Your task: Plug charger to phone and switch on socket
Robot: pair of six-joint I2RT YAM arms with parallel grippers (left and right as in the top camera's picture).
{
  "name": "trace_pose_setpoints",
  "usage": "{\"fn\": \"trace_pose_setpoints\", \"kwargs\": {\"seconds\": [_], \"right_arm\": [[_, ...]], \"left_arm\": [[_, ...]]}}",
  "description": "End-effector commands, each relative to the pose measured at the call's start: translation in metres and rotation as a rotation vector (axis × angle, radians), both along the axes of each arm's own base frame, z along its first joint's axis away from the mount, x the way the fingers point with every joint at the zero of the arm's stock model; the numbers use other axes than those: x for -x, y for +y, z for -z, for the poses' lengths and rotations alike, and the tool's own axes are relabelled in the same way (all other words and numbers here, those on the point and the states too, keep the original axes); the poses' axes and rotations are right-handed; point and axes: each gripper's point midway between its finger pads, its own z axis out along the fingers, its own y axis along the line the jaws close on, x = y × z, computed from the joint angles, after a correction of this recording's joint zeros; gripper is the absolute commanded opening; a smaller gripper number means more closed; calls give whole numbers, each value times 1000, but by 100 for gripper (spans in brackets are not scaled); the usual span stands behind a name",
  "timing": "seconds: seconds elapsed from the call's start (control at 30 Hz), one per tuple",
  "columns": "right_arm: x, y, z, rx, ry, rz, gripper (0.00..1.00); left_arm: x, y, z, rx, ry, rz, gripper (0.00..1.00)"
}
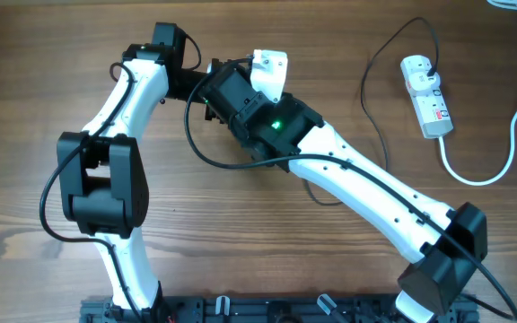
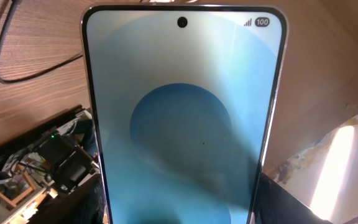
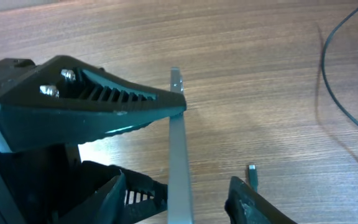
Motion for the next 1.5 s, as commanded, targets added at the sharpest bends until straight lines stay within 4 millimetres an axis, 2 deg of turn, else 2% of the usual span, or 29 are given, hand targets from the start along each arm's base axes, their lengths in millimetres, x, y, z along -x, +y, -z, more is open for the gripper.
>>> {"fn": "trace_pose_setpoints", "kwargs": {"seconds": [0.0,0.07,0.23,0.57,0.67,0.93,1.07,1.13,1.3,1.43,1.47], "right_arm": [[-5,-3,-5,17,-34,29,49],[-6,-3,-6,15,-36,30,46],[-6,-3,-6,14,-36,29,31],[-4,0,-3,2,-18,15,16],[-3,0,-3,2,-16,15,4],[-4,0,-4,-4,-19,17,4],[-6,-15,-22,-47,-87,134,4],[-4,-25,-35,-113,-129,232,4],[-2,-42,-49,-323,-204,484,4],[1,-39,-46,-516,-192,638,4],[1,-37,-44,-550,-180,657,4]], "left_arm": [[4,-2,-19,31,-22,6,59],[4,-2,-19,31,-19,6,59],[4,-2,-19,31,-19,6,59],[4,-2,-19,31,-20,6,60],[4,-2,-19,31,-19,6,59],[4,-2,-19,31,-20,6,64],[1,-2,-20,35,-52,5,70],[0,-2,-20,34,-43,2,73],[-3,0,-20,31,1,-14,76],[-3,-1,-21,35,-1,-13,75],[-2,-1,-22,42,0,-11,72]]}}
